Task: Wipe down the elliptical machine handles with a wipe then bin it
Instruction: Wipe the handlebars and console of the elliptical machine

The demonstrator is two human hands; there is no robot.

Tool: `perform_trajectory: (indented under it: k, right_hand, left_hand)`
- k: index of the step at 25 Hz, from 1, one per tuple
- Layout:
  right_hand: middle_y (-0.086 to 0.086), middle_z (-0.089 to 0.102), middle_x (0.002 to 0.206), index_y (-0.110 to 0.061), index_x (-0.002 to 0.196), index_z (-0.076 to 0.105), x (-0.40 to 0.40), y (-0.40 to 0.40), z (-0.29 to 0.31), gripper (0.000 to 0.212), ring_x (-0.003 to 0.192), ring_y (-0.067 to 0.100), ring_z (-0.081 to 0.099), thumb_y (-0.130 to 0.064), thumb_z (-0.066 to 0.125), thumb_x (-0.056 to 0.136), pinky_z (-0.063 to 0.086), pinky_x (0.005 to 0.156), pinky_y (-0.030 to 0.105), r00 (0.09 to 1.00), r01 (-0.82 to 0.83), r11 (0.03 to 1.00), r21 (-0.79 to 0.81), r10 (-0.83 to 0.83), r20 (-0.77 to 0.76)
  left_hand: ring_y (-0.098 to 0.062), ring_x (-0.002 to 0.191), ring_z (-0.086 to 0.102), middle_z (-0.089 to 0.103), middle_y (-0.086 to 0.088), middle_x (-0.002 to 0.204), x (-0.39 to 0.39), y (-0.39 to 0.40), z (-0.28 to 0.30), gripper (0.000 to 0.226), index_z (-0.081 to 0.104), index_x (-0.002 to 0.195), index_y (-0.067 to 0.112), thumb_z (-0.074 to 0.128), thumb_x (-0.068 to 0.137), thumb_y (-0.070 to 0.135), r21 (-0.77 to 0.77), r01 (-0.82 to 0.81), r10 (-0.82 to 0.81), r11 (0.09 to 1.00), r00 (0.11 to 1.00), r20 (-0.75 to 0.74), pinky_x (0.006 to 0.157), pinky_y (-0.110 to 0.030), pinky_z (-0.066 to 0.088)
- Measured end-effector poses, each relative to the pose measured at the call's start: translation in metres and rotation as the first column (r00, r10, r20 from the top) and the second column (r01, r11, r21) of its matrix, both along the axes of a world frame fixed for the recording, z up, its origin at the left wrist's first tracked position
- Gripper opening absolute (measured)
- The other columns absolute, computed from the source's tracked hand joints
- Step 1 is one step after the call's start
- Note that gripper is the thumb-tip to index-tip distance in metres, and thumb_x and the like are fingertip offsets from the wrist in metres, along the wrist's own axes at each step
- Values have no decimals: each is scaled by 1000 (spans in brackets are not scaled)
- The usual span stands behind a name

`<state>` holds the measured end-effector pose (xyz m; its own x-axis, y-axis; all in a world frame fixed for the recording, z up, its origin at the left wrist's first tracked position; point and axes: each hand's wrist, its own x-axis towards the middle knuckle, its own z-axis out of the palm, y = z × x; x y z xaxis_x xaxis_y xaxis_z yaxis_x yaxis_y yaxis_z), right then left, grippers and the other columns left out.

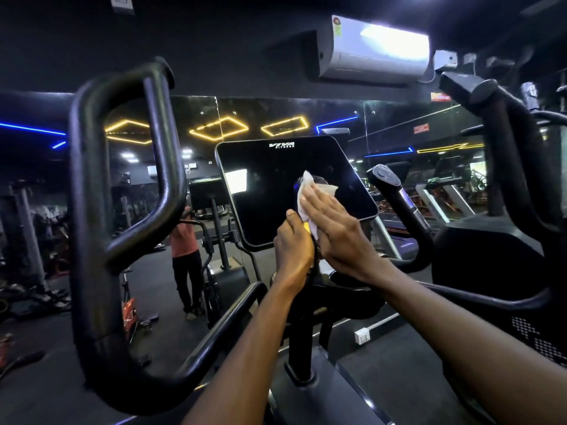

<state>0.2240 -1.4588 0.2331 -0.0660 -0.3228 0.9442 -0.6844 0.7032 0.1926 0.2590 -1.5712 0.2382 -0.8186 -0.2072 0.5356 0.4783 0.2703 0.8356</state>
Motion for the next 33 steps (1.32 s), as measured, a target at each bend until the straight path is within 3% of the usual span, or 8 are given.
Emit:
perform_trajectory:
  k: [5,9,13,17,22,25,29,33]
  right_hand:
    - [22,52,143,5,135,55,-4,4,30,44,138,33,46,-10,40,97,38,113,51,997,13,996,-86,-6,80]
    - [22,54,142,5,133,57,-10,3,18,42,137,34,47,-4,46,94,37,114,48,1000,-3,997,82,5,-24]
    - [19,52,144,0,136,56,-14,-2,50,45,139,31,44,-14,38,98,37,115,47,983,9,996,-90,8,185]
    - [20,43,150,3,139,52,-4,-9,17,43,143,30,38,-11,38,100,33,118,42,984,-27,952,-305,79,158]
    - [18,55,142,0,124,66,-6,-17,34,41,138,32,46,-12,42,94,39,113,49,987,-111,992,-58,117,108]
    - [15,52,144,1,135,57,-13,-5,23,44,140,24,43,-2,41,94,35,116,43,975,-187,957,-223,208,77]
    - [-9,66,127,-16,131,64,13,-32,0,38,116,-6,57,-7,44,100,44,99,13,849,-158,646,-747,475,231]
    - [0,56,51,-14,66,62,9,-29,43,38,43,5,45,-15,42,99,35,40,20,352,-68,22,-997,936,-4]
  left_hand:
    - [-21,60,67,69,-13,75,2,2,2,62,64,90,7,17,104,45,26,-9,8,1000,1000,6,51,-28,49]
    - [-19,57,67,69,-11,74,3,1,2,60,64,91,8,17,105,42,17,10,-9,1000,1000,-25,49,-27,50]
    - [-16,45,63,68,-16,72,6,1,3,60,62,90,6,16,105,42,47,44,-44,998,999,4,42,-24,47]
    - [0,36,52,55,-3,60,9,3,4,58,59,81,5,18,106,38,2,-12,12,1000,1000,-25,36,-14,36]
    - [-1,43,59,64,-4,64,8,2,3,57,64,90,7,18,107,38,9,-5,6,1000,1000,-31,45,-20,43]
    - [0,39,55,59,-3,60,11,4,4,60,63,85,2,19,107,36,17,-23,24,1000,1000,-18,37,-13,36]
    - [-14,55,53,55,-2,61,9,5,1,57,56,65,11,24,106,33,12,-181,181,983,983,-5,50,-29,35]
    - [-18,88,55,64,-9,103,1,6,-3,42,68,100,9,31,103,26,169,-292,301,941,953,-29,77,-32,40]
